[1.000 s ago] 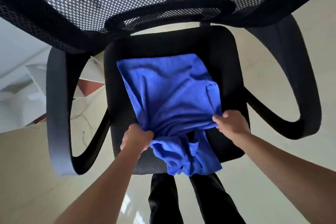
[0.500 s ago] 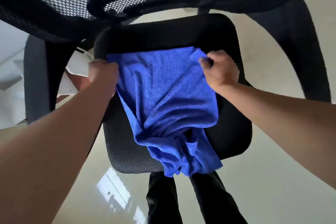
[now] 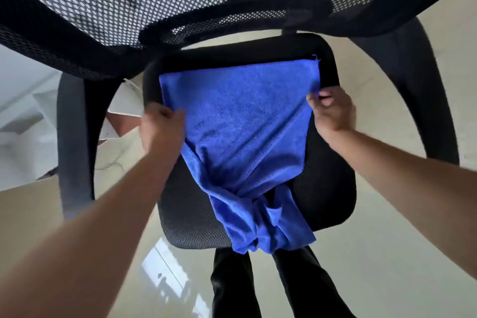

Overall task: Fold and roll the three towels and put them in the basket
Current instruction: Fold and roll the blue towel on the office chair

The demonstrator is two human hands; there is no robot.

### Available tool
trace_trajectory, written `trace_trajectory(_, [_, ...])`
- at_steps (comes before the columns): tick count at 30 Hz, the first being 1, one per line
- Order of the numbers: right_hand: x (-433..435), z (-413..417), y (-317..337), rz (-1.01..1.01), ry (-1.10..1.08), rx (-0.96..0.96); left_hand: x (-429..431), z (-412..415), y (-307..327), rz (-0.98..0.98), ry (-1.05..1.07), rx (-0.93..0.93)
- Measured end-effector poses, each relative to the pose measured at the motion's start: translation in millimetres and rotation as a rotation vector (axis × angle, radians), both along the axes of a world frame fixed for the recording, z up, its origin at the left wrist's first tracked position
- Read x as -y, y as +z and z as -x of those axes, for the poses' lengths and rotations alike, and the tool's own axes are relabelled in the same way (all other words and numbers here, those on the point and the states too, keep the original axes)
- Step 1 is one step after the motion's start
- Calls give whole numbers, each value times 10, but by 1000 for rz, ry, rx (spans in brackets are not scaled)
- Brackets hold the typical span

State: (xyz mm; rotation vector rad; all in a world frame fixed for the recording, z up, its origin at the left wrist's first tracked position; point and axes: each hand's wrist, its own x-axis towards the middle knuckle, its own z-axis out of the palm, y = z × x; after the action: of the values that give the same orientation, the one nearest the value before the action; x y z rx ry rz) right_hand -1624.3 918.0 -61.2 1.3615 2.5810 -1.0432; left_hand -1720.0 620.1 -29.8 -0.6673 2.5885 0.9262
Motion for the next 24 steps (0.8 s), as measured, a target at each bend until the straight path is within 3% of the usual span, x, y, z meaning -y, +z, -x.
trace_trajectory(5, [509, -1005, 136, 245, 100, 207, -222, -1164, 96, -86, -126, 457])
trace_trajectory(7, [674, -1412, 160, 366, 136, 283, -257, -1568, 127, -66, -191, 554])
trace_trajectory(15, [797, -2019, 221, 688, 192, 409, -99, -2113, 77, -138, 283, 433])
trace_trajectory(21, [310, -1995, 491, 640, -164, 353, 307, -1710, 138, -283, 504, 263])
trace_trajectory(24, [196, -1775, 519, 586, -196, 285, 274, -1329, 122, -326, 556, 192])
